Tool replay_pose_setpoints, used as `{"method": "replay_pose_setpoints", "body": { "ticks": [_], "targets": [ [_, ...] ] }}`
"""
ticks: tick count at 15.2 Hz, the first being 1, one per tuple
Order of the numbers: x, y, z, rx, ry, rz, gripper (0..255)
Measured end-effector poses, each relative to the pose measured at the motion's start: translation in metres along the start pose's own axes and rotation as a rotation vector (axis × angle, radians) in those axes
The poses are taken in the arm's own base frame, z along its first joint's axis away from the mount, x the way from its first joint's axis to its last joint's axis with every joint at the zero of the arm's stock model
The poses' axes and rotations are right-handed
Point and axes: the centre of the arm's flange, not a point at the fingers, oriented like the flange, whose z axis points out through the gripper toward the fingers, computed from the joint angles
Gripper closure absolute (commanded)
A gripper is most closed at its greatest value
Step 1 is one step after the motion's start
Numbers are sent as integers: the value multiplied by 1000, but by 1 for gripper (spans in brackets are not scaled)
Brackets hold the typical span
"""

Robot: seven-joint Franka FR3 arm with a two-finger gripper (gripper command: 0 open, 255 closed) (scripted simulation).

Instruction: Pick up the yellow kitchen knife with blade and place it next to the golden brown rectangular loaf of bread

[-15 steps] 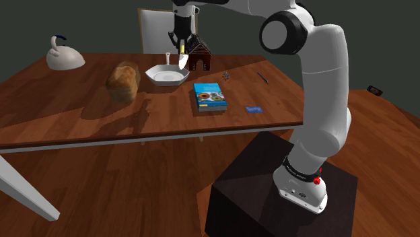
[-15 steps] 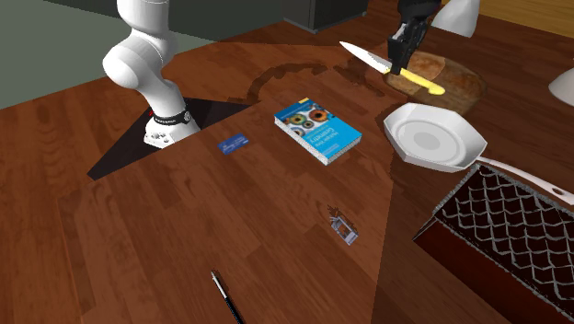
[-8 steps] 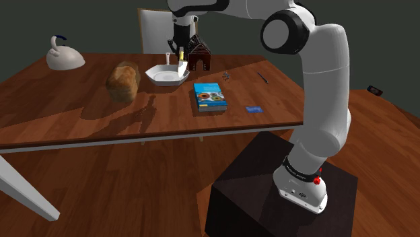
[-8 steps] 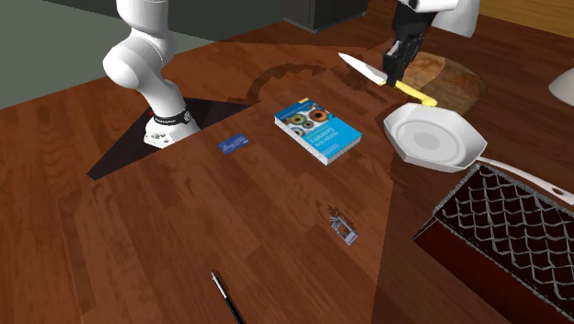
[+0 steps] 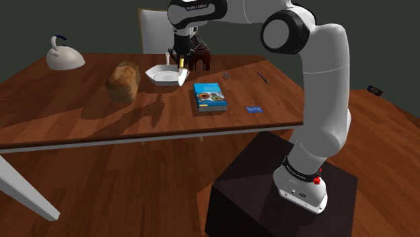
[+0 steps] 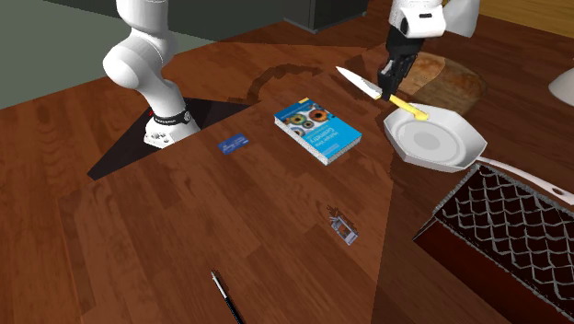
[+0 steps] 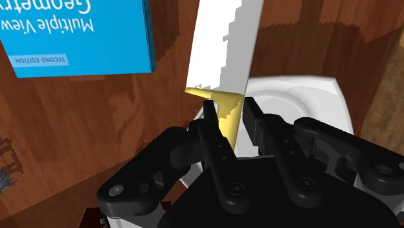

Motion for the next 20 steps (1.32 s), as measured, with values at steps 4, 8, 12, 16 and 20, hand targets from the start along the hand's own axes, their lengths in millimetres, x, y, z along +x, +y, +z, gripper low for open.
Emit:
{"method": "replay_pose_setpoints", "body": {
  "ticks": [4,8,12,16,20],
  "targets": [
    [-1,2,21,0,0,0,255],
    [-2,2,42,0,0,0,255],
    [-4,3,63,0,0,0,255],
    [-5,4,79,3,4,0,255],
    [-5,5,79,12,12,-2,255]
  ]
}}
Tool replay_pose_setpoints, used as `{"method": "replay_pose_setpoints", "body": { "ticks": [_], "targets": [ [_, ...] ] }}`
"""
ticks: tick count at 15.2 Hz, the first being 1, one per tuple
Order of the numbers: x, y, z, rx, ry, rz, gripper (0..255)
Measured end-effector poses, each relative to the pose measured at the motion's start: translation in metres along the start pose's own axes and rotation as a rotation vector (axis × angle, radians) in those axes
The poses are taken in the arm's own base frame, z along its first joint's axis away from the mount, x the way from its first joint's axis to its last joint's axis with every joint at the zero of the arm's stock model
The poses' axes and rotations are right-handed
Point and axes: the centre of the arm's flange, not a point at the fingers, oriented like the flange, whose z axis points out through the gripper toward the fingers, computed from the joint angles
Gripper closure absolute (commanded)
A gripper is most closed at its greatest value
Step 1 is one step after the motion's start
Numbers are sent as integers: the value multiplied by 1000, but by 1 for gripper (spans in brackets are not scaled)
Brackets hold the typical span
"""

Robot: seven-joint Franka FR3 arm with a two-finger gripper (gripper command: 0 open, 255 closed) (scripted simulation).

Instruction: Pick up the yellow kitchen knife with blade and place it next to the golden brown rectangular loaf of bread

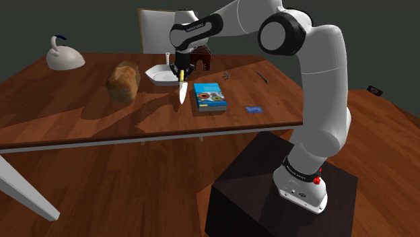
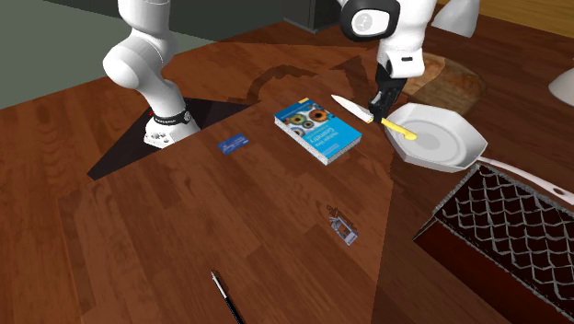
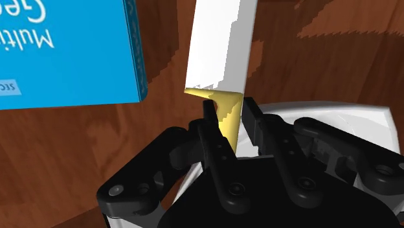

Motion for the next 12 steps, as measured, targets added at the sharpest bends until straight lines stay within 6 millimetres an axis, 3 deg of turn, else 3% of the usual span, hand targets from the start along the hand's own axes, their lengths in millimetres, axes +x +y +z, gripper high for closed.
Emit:
{"method": "replay_pose_setpoints", "body": {
  "ticks": [7,8,12],
  "targets": [
    [0,-3,1,13,22,3,255],
    [0,-2,1,16,28,4,0],
    [-3,-6,16,-2,10,10,0]
  ]
}}
